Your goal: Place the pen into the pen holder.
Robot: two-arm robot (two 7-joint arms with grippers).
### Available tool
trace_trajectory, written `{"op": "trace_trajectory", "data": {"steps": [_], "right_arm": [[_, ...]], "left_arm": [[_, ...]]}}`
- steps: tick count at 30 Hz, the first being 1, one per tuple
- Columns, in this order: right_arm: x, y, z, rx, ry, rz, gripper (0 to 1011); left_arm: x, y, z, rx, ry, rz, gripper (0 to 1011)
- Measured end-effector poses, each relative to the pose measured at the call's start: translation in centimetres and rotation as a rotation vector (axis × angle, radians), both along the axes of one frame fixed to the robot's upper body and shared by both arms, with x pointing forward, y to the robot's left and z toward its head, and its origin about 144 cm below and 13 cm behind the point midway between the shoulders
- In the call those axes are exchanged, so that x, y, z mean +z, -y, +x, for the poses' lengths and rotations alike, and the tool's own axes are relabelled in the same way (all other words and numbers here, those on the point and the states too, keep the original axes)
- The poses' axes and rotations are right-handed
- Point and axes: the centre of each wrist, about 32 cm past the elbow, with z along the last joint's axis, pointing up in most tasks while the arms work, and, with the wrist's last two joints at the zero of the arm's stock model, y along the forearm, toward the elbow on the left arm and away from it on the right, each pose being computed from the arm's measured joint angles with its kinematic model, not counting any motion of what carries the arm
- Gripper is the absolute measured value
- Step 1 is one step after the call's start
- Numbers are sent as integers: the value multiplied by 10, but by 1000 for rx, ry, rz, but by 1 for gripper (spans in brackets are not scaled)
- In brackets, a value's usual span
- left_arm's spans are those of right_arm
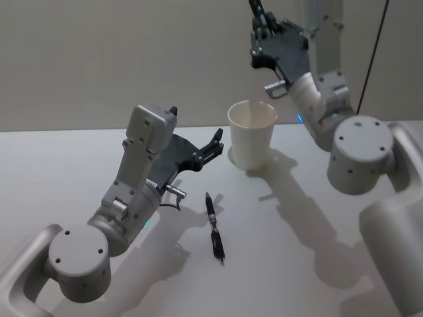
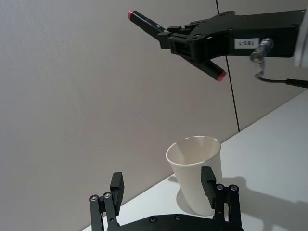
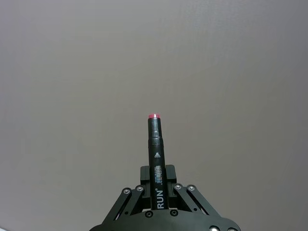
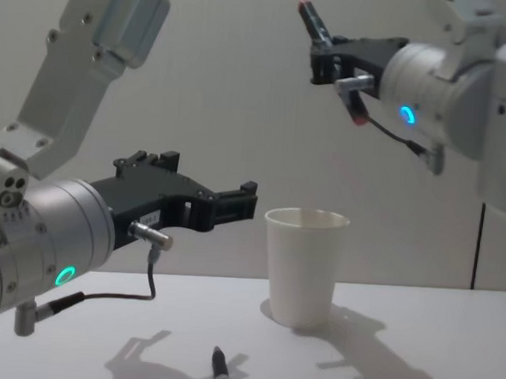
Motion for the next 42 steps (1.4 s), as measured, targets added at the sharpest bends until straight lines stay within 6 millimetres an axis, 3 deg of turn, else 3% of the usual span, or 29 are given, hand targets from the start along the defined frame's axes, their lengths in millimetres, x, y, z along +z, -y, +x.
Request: {"op": "trace_trajectory", "data": {"steps": [15,42], "right_arm": [[-9,-6,24,-14,9,-77,169],[-54,-11,30,-2,-10,-104,168]], "left_arm": [[0,0,0,0,0,0,1001],[0,0,0,0,0,0,1001]]}}
